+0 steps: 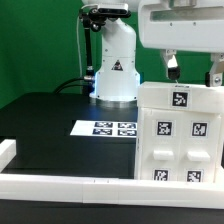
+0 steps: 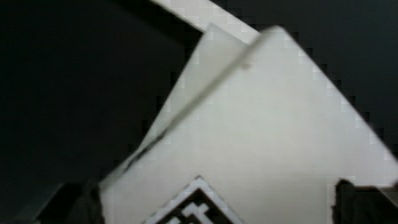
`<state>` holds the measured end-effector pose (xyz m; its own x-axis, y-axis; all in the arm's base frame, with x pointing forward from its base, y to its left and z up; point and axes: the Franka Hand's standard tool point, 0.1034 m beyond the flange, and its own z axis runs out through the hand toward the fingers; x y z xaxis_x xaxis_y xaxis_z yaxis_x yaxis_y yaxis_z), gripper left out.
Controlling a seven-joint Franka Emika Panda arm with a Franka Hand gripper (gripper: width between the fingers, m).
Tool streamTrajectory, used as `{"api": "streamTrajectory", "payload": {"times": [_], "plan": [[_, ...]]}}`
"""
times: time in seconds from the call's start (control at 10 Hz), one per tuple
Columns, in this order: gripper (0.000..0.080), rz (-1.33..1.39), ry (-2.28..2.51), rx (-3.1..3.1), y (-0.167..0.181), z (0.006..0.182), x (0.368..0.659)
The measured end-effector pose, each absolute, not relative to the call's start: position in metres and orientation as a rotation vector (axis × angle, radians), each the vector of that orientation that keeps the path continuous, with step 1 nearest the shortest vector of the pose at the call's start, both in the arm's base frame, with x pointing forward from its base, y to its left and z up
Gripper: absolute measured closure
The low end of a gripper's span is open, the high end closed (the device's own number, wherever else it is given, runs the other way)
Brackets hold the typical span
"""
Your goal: Assemble cabinet
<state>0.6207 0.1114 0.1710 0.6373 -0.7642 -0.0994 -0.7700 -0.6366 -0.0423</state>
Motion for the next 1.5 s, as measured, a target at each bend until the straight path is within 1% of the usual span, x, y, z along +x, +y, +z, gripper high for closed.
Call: {"api": "streamTrajectory", "payload": {"times": [0.2,0.5,0.7,0.8,1.0,1.1,1.5], "plan": [[0.0150,0.072,0.823,-2.988,0.115,0.172,0.620],[0.0150,0.022,0.151,-3.128,0.126,0.170,0.619],[0.0150,0.020,-0.053,-3.132,0.124,0.170,0.620],[0.0150,0.019,-0.230,-3.124,0.123,0.170,0.620],[0.0150,0.020,-0.864,-3.024,0.123,0.174,0.622],[0.0150,0.024,-1.078,-2.957,0.126,0.173,0.621],[0.0150,0.030,-1.418,-2.816,0.122,0.172,0.621]]}}
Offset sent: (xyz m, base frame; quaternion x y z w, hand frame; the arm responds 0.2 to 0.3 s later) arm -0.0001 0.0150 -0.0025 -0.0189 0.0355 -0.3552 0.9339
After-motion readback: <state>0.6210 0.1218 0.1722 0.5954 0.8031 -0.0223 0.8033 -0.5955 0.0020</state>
